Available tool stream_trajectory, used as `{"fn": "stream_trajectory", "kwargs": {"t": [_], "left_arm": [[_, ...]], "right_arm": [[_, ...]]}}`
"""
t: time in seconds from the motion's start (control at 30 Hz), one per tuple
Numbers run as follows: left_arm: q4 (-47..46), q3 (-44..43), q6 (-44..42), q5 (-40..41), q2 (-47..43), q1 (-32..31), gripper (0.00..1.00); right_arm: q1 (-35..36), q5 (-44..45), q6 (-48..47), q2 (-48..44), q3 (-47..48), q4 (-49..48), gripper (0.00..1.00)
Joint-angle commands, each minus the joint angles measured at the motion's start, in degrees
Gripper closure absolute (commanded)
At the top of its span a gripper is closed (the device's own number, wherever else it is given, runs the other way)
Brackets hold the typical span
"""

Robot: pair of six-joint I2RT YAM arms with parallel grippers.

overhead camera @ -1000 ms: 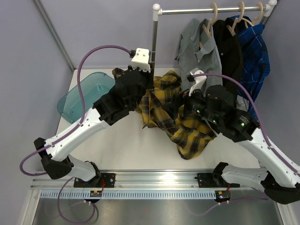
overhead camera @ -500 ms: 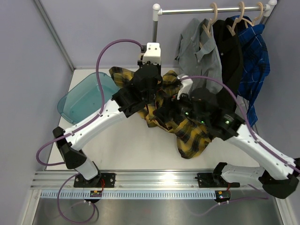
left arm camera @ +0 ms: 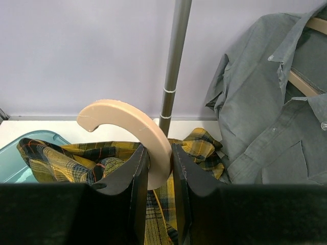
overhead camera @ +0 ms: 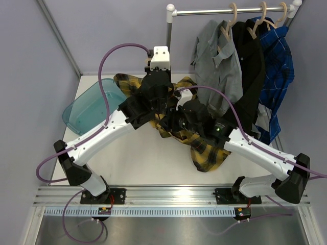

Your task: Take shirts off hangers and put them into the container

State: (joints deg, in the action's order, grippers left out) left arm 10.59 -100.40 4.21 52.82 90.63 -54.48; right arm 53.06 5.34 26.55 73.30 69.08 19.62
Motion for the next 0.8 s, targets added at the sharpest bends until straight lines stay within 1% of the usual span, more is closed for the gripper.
{"fn": "stream_trajectory", "kwargs": {"t": [0.0, 0.07, 0.1, 0.17, 0.23, 0.33, 0.5, 0.57, 0.63, 0.77], "left_arm": [[-5.1, 1.1, 0.4, 3.9, -5.0, 0.2, 1.0], [-5.1, 1.9, 0.2, 4.2, -5.7, 0.2, 1.0], [-5.1, 2.7, -0.1, 4.3, -6.5, 0.2, 1.0], [-5.1, 3.6, -0.9, 4.7, -7.3, 0.3, 1.0], [-5.7, 5.7, -1.8, 5.4, -8.8, 0.4, 1.0], [-6.8, 9.9, -3.2, 5.9, -11.6, 0.5, 1.0], [-6.3, 14.9, -3.2, 4.4, -15.4, 0.5, 1.0], [-5.9, 16.9, -3.1, 3.8, -17.2, 0.5, 1.0], [-5.8, 18.1, -2.5, 3.6, -18.6, 0.5, 1.0], [-5.8, 21.4, -2.5, 3.0, -22.6, 0.5, 1.0]], "right_arm": [[0.7, 3.6, 1.6, 0.7, -0.4, -6.2, 0.53], [0.7, 4.4, 1.8, 0.9, -0.6, -6.1, 0.68], [0.7, 4.8, 2.0, 0.5, -0.4, -5.8, 0.84], [0.7, 6.4, 2.4, -0.7, -0.8, -4.8, 0.99], [0.7, 7.2, 2.5, -4.0, -1.3, -3.8, 1.0], [0.7, 9.2, 2.9, -9.5, 0.1, 1.5, 1.0], [0.7, 16.5, 1.7, -16.8, 4.7, 12.7, 1.0], [0.7, 20.9, 0.7, -18.2, 6.0, 16.7, 1.0], [0.7, 24.9, 0.2, -18.9, 6.9, 18.8, 1.0], [0.6, 28.2, -1.3, -20.6, 7.6, 21.7, 1.0]]}}
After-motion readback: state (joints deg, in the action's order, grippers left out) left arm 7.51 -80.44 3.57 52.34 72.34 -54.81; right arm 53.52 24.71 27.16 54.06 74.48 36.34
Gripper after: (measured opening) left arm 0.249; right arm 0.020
